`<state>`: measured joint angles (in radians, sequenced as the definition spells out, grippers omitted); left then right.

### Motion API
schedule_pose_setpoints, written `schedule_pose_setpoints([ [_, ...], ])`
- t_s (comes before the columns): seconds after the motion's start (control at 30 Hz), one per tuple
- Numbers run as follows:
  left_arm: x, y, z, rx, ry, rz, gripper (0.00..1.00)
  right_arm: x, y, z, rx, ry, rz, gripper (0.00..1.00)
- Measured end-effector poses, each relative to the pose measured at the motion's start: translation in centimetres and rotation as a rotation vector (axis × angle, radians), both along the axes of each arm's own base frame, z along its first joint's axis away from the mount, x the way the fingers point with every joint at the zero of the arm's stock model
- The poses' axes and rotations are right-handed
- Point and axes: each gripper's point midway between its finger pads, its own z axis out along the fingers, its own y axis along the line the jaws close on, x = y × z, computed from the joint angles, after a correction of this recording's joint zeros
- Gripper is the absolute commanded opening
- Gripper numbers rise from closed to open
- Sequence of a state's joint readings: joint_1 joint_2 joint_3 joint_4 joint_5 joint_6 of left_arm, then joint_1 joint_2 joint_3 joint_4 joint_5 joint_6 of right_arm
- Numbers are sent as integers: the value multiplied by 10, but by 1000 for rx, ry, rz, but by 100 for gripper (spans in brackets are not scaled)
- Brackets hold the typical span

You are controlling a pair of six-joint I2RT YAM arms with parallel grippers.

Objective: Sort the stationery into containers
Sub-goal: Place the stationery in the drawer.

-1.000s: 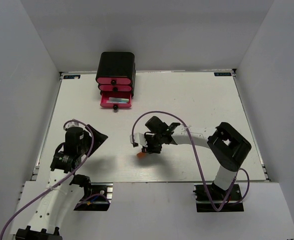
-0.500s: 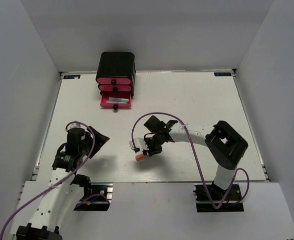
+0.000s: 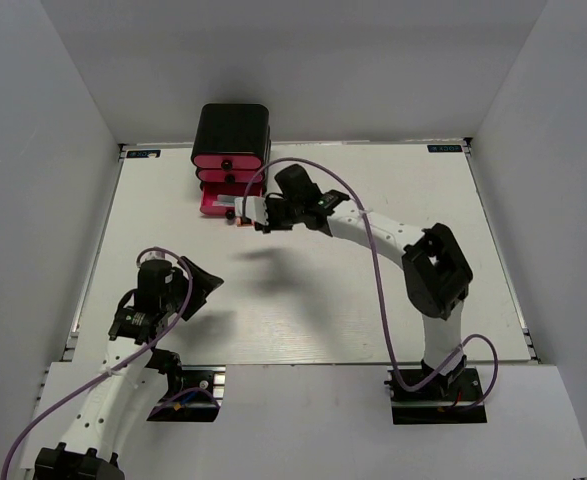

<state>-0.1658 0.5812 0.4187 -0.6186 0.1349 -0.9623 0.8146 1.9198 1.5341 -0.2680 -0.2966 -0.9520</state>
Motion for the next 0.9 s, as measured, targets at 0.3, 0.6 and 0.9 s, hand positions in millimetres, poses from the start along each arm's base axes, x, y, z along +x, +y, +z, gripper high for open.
schedule_pose_setpoints([
  [0.3, 1, -3, 4, -25, -14, -2, 82, 67, 46, -20, 38, -110, -47, 0],
  [0.6, 0, -5, 0, -38, -2, -6, 82, 103, 75, -11, 123, -208, -83, 0],
  [0.9, -2, -6, -3, -45, 8, -6, 82, 126, 88, -33, 146, -265, -119, 36],
])
